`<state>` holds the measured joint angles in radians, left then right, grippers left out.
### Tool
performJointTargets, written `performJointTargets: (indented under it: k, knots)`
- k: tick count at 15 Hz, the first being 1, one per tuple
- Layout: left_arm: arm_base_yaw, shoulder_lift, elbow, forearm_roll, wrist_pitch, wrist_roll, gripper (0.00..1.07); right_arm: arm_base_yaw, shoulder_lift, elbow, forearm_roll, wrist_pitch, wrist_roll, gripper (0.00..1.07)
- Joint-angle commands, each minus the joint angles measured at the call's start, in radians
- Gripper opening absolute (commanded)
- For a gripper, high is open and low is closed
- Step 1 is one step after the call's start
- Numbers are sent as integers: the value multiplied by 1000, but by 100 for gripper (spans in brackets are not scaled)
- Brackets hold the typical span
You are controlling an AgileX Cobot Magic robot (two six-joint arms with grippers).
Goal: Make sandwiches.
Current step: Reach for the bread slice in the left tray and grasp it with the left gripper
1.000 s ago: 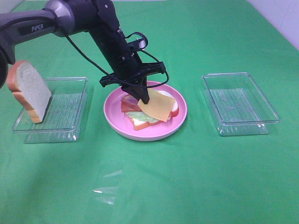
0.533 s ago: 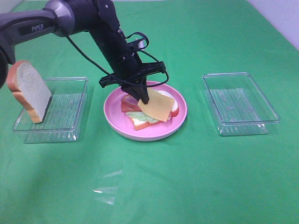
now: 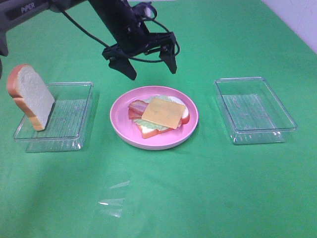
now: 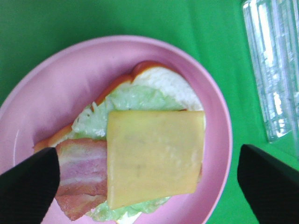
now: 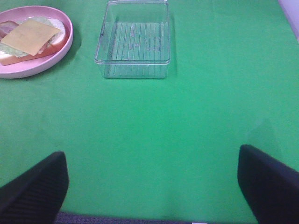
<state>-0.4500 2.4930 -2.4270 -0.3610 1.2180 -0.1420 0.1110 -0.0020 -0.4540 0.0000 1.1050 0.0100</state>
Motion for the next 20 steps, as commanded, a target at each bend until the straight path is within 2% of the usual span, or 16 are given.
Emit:
performJointTargets:
  k: [1,2,4,7,12,15,17,18,19,20]
  knots:
    - [1,-62,-40,43,99,-10,102,-5,-27,4,0,-4,-10,96]
    - [1,-72,-40,56,99,-11,102,-5,-27,4,0,-4,-10,96]
    - [1,-155,-39,149,99,-18,102,-5,-27,4,0,-4,-10,96]
    - [1,-253,17,173,99,-23,102,-5,-27,4,0,-4,-10,96]
    - [14,-433,237,320,99,-33,102,-5,-27,4,0,-4,-10,96]
    - [75,-526,362,320,99,-33,102,-5,-27,4,0,-4,-10,96]
    - [149,-609,458,320,99,-30,102,-5,-27,4,0,-4,-10,96]
    - [188,-646,503,320,99,-11,102,-5,-27,4,0,-4,-10,96]
    - [263,-697,576,320,99,10,102,-5,-27,4,0,-4,-10,96]
    - [284,-709,592,320,99,13,102,-5,-27,4,0,-4,-10,96]
